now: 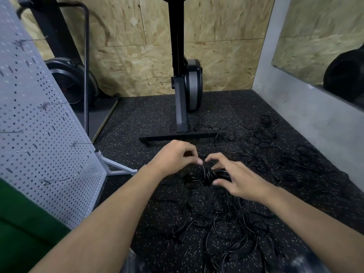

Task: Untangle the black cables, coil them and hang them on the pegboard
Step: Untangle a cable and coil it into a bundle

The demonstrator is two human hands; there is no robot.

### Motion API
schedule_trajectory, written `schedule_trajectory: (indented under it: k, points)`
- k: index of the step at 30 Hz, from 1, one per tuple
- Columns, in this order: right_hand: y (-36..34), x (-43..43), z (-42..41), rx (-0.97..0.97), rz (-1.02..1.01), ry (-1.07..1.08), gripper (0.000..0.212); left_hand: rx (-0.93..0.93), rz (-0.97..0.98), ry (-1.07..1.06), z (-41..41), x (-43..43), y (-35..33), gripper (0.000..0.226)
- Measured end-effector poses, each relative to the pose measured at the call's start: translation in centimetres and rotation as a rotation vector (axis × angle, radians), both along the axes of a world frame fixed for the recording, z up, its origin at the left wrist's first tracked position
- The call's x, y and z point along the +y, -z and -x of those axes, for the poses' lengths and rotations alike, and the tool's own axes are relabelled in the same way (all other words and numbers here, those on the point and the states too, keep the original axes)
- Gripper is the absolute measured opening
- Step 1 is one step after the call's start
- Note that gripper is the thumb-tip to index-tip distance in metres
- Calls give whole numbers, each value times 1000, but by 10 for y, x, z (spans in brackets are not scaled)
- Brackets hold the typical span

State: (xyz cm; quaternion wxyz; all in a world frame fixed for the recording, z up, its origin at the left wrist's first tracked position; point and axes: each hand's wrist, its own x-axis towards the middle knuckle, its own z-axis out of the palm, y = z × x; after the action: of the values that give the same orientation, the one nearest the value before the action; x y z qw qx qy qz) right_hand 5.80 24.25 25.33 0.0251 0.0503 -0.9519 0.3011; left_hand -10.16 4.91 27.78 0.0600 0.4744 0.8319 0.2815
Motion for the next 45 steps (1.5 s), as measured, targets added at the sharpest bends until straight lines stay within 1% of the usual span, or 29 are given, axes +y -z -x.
schedule_trajectory:
  k: [2, 5, 9, 13, 14, 16, 18, 19, 21, 24, 25, 27, 28, 30, 32, 33, 36, 39, 41, 43, 45]
  points:
    - [0, -1, -3, 50, 10, -12, 54, -52, -61, -59, 4, -5, 3, 36]
    - [1, -1, -1, 151, 3, -38, 58, -94, -161, -111, 7, -8, 1, 41]
    - [6, -2, 1, 204, -27, -73, 57, -98, -151, -113, 10, -8, 3, 39]
    - [4, -3, 2, 221, 47, -53, 53, -125, -91, -110, 14, -9, 8, 38]
    - [4, -3, 3, 223, 85, -37, 52, -159, -80, -127, 14, -8, 7, 36]
    - [4, -4, 3, 240, 164, 4, 51, -326, -90, -184, 12, -4, 2, 33]
    - [2, -5, 3, 271, 213, 44, 51, -493, -121, -218, 8, -1, -4, 38]
    - [2, -6, 3, 279, 232, 61, 51, -511, -119, -219, 7, 0, -5, 40]
    - [1, -6, 3, 288, 262, 81, 51, -446, -131, -216, 7, -1, -2, 38]
    - [3, -2, 3, 287, 285, 108, 51, -396, -295, -277, 13, -3, 7, 17]
    - [3, 0, 3, 277, 293, 123, 52, -394, -349, -313, 14, -4, 8, 14]
    - [4, 1, 3, 261, 306, 145, 52, -367, -396, -364, 14, -6, 8, 24]
    - [5, 1, 3, 261, 313, 147, 52, -348, -402, -370, 14, -6, 8, 25]
    - [6, 2, 4, 268, 312, 136, 52, -342, -392, -359, 12, -6, 8, 21]
    - [7, 4, 6, 263, 294, 141, 50, -378, -384, -351, 8, -5, 5, 17]
    - [8, 6, 6, 255, 293, 155, 50, -386, -371, -344, 6, -5, 3, 18]
    - [6, 8, 5, 257, 313, 194, 51, -391, -288, -351, 3, -2, 2, 38]
    - [5, 11, 4, 260, 352, 220, 52, -603, -326, -342, 1, 0, 0, 48]
    - [6, 15, 6, 247, 373, 234, 52, -674, -373, -311, -1, -1, -4, 49]
    - [6, 17, 7, 241, 383, 241, 52, -625, -378, -283, -3, -3, -7, 48]
    - [6, 17, 7, 234, 401, 232, 53, -553, -332, -248, -5, -4, -6, 44]
